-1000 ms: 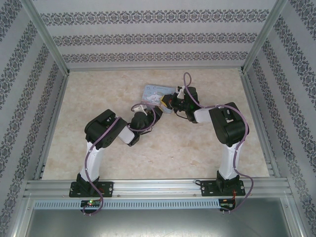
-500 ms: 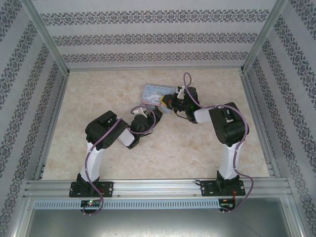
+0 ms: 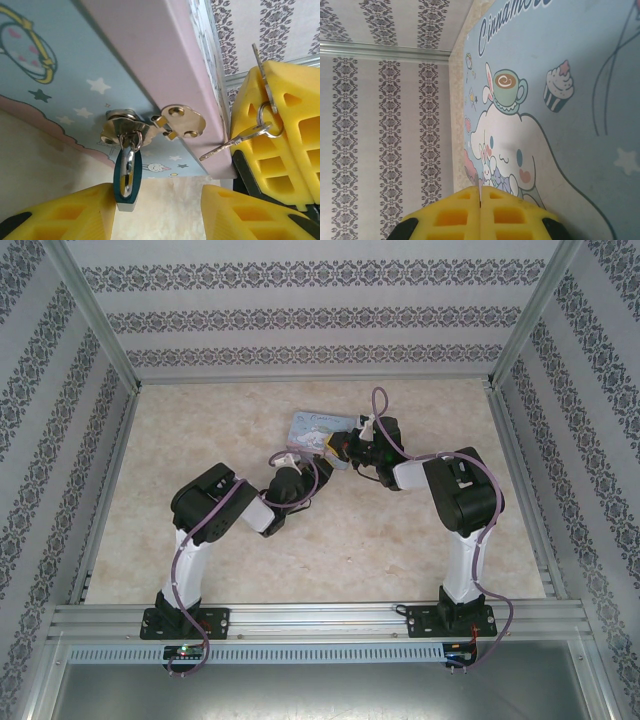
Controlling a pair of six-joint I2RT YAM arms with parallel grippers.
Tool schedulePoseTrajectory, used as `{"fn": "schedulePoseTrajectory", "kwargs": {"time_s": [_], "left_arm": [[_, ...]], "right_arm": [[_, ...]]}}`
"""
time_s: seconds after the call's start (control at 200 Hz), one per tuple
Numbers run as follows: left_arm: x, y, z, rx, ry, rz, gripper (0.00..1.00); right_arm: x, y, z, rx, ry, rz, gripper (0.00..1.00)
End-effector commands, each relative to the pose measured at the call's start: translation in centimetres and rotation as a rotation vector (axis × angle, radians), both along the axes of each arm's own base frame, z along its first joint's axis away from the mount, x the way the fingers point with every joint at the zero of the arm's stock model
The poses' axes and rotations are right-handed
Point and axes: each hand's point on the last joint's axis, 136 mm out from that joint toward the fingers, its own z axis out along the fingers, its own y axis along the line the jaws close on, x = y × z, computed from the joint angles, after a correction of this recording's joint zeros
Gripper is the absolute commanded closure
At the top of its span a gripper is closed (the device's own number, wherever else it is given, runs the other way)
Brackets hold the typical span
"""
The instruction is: Unlock the padlock with the key
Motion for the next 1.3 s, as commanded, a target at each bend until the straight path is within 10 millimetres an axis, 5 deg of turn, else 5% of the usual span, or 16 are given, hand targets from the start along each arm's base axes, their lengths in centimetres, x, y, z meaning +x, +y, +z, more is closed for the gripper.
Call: {"fn": "schedulePoseTrajectory", "kwargs": {"time_s": [0.0,0.455,1.294], "left_arm": [[-0.8,2.1,-5.4,0.196,0.128,0.003,0.51],[0.0,4.5,-4.9,0.339,0.095,0.048,0.52],[0.6,3.3,-5.5,0.267,0.112,0.037,0.7]], "right_arm": [[-1.0,-0.5,-3.3,-0.03,0.091,0.001,1.0],[-1.1,-0.6,-3.3,-0.03,0.093,0.0,1.0],[-1.4,-0.6,-3.7,-0.033,0.1,0.0,1.0]]}}
